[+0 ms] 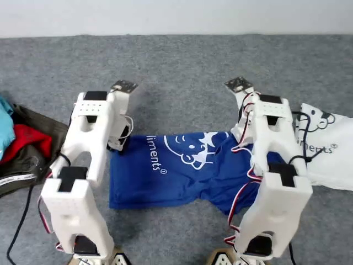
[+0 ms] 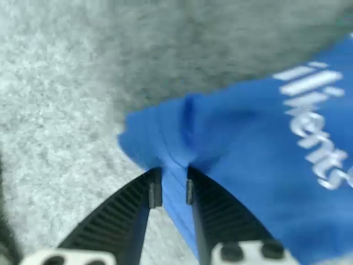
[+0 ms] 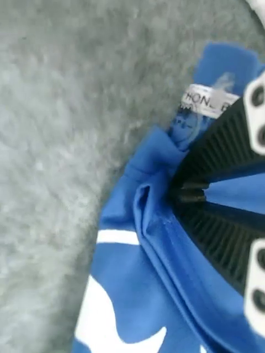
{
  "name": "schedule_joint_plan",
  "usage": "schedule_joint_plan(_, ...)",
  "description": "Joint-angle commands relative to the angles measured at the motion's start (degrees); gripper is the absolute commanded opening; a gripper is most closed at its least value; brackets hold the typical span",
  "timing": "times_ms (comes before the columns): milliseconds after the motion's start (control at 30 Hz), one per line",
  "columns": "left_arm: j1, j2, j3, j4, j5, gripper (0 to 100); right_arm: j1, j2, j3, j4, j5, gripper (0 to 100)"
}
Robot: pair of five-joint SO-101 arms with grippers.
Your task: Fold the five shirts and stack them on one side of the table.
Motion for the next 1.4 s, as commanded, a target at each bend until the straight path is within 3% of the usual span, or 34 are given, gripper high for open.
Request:
schedule_joint_plan(0,-2.11,2.02,-0.31,-3.25,-0.7,8,4.44,1.89,-5.27,0.13,0.44,0.9)
schedule_joint_plan(200,-3.25,0.97,-1.01,-1.05,-0.88,8,8.13,2.33,-13.27,4.0,0.44,0.9)
schedule_joint_plan(467,1.49,-11.43,-3.21,6.24,-0.53,8,6.9,2.24,-24.88,18.42,0.26,0.9)
schedule_joint_plan(733,12.04,-17.93,-2.86,14.95,-0.53,8,4.26,-0.31,-30.86,31.52,0.26,0.9)
schedule_joint_plan(1033,27.34,-12.48,1.8,11.34,-0.53,8,6.46,-8.31,-30.68,36.79,0.44,0.9)
schedule_joint_plan(1367,37.98,0.18,2.15,11.08,-0.97,8,14.81,-19.12,-30.68,36.7,0.7,0.9)
